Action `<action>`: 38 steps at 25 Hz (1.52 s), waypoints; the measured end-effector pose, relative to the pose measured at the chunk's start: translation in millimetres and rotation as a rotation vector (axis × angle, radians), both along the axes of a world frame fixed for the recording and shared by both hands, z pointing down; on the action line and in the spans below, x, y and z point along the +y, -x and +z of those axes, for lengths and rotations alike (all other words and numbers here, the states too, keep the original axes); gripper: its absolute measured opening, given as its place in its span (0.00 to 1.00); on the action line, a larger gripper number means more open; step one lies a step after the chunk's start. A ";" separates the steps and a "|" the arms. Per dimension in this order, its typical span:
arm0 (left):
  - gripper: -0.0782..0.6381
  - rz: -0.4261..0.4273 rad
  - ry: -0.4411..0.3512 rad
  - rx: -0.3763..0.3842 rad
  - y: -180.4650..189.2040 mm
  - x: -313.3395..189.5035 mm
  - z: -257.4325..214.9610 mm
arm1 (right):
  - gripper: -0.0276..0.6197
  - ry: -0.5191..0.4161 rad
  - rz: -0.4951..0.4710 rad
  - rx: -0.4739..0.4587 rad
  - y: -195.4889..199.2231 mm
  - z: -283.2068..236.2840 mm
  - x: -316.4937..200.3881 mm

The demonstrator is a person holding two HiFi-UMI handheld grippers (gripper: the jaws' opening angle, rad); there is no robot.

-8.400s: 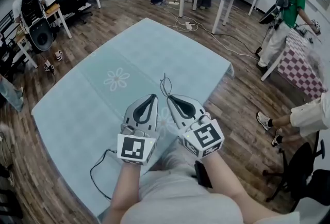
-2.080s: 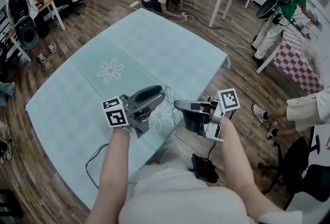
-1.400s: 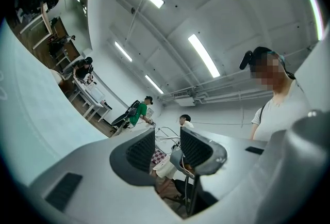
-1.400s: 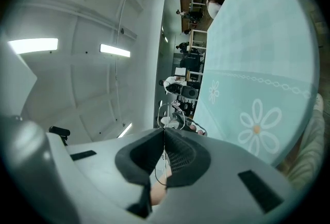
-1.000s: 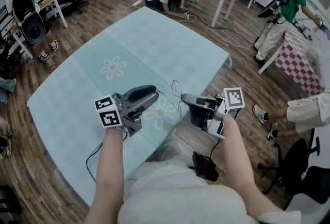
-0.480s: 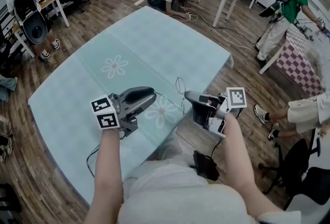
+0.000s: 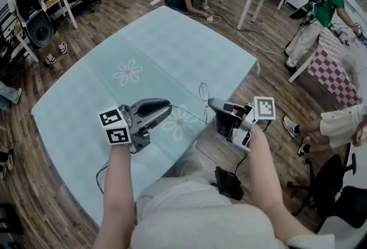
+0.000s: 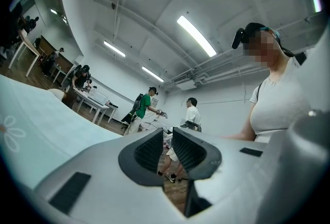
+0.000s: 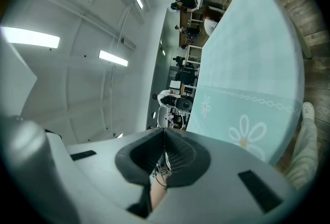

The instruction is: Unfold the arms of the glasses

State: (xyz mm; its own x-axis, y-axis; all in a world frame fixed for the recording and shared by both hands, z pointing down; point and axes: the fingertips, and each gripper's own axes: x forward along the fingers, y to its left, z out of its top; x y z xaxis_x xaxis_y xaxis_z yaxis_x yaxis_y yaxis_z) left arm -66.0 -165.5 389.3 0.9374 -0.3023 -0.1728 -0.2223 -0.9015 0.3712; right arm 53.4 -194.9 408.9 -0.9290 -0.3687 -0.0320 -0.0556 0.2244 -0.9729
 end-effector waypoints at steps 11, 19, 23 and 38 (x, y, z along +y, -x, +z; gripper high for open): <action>0.18 0.012 -0.009 -0.055 2.5 20.2 14.9 | 0.06 -0.018 0.096 0.010 -11.7 4.2 -8.1; 0.18 0.034 -0.043 -0.158 -6.3 33.4 20.8 | 0.06 -0.018 0.126 0.029 -14.1 6.9 -9.6; 0.18 0.041 -0.070 -0.213 -5.8 39.2 24.9 | 0.06 -0.030 0.158 0.046 -15.7 9.1 -12.1; 0.35 -0.061 -0.097 -0.256 -0.2 29.1 23.8 | 0.06 -0.030 0.052 0.020 -6.3 3.8 -2.3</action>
State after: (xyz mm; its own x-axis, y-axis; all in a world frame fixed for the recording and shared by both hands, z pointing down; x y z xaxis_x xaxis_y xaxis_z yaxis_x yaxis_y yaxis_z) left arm -65.8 -136.4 413.1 0.9347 -0.3535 0.0364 -0.3531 -0.9121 0.2084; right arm 59.7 -197.2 412.7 -0.9091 -0.4158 -0.0258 -0.0869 0.2499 -0.9644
